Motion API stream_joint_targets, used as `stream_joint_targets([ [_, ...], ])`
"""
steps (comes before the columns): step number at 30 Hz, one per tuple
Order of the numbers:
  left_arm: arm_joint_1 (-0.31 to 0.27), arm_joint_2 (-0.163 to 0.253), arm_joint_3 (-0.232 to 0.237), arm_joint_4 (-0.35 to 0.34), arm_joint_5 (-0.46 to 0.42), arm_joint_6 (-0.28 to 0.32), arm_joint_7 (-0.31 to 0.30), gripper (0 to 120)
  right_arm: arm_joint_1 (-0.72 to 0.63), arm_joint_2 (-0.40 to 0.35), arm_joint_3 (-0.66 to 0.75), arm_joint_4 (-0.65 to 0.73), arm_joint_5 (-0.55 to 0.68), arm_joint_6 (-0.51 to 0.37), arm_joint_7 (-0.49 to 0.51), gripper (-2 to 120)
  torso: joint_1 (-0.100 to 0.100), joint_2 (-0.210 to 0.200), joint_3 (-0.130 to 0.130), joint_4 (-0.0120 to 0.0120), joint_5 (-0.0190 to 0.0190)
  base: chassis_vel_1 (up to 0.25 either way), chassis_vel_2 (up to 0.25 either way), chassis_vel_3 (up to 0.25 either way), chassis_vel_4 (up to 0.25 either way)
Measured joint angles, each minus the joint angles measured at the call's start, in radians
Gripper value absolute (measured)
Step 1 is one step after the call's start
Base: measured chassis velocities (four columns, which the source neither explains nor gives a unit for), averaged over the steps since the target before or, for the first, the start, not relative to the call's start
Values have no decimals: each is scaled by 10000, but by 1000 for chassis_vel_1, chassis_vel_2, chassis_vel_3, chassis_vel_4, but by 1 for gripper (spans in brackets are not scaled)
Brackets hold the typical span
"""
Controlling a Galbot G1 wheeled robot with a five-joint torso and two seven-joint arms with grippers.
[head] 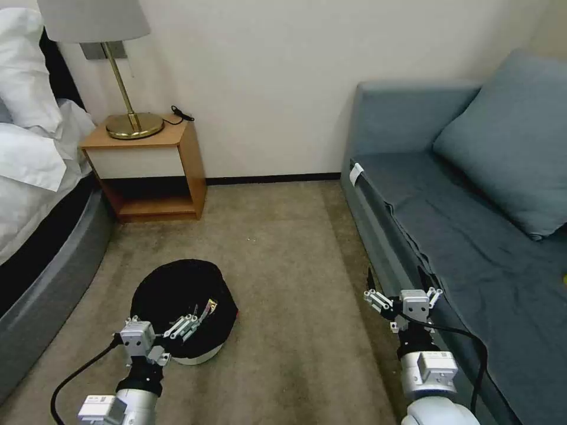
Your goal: Pick up the trash bin, then pick up the garbage on the floor and place it into the trash bin.
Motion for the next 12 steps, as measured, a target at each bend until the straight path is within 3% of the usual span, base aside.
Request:
stream_joint_targets([
  [12,-2,1,3,-4,11,21,2,100,-10,1,8,6,-18,-11,-2,100,0,0,0,0,0,0,0,0,0],
])
